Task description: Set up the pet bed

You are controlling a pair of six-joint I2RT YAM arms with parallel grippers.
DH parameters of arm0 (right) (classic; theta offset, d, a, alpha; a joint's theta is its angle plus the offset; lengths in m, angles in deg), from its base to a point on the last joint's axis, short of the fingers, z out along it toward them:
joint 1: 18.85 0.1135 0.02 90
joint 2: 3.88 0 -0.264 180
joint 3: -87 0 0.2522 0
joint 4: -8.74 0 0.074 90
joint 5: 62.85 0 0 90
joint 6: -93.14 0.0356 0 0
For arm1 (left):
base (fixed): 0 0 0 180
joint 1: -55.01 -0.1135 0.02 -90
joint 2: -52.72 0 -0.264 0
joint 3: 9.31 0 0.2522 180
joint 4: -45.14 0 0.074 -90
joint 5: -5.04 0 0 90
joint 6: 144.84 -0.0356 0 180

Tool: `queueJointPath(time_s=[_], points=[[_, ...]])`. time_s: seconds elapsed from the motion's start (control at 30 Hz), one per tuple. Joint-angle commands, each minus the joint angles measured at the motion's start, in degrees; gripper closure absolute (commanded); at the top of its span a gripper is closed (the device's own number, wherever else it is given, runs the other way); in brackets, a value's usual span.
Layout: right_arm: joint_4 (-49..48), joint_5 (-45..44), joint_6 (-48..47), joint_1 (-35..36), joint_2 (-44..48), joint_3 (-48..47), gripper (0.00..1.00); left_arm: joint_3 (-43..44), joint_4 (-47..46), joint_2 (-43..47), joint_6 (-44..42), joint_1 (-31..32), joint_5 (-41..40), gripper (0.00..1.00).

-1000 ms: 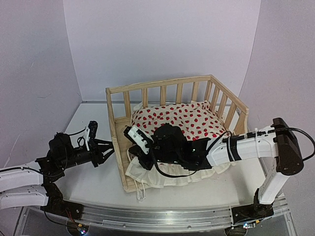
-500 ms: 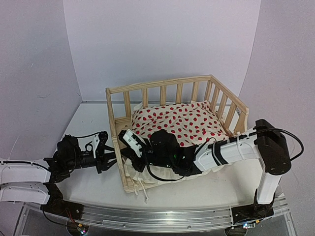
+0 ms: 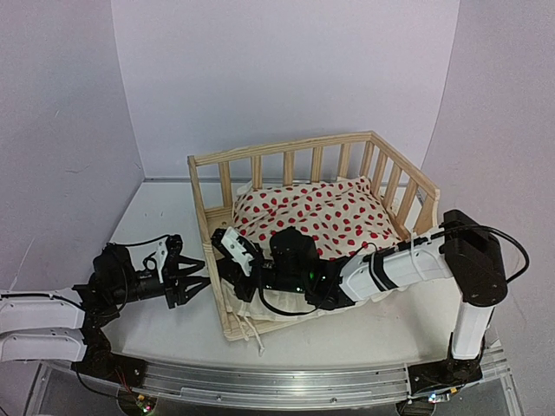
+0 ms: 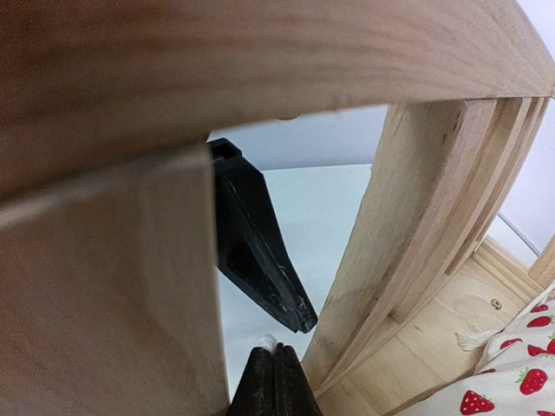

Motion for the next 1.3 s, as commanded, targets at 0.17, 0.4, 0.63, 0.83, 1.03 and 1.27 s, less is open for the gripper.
queueJointPath(time_s=[0.17, 0.4, 0.63, 0.83, 1.03, 1.27], points=[[-2.9, 2.1, 0.7, 0.9, 1.7, 0.7, 1.00, 2.9, -4.7, -2.4, 0.2, 0.5, 4.7, 0.83], [12.8, -6.3, 1.3, 1.1, 6.6, -1.5, 0.90, 6.8, 5.5, -1.8, 2.9, 0.5, -2.1, 1.00], [52.8, -14.6, 11.2, 1.9, 15.3, -11.8, 0.60, 17.2, 31.8, 0.2, 13.4, 0.5, -2.8, 1.00], [60.4, -4.1, 22.5, 3.9, 20.5, -8.8, 0.53, 22.7, 44.0, 2.0, 20.6, 0.5, 3.0, 1.00], [49.1, -0.7, 26.1, 7.8, 21.2, -1.0, 0.46, 27.6, 50.6, 6.0, 25.7, 0.5, 2.9, 1.00], [35.1, -7.7, 25.9, 9.2, 18.9, 3.0, 0.41, 33.4, 53.0, 4.0, 22.5, 0.5, 3.1, 1.00]])
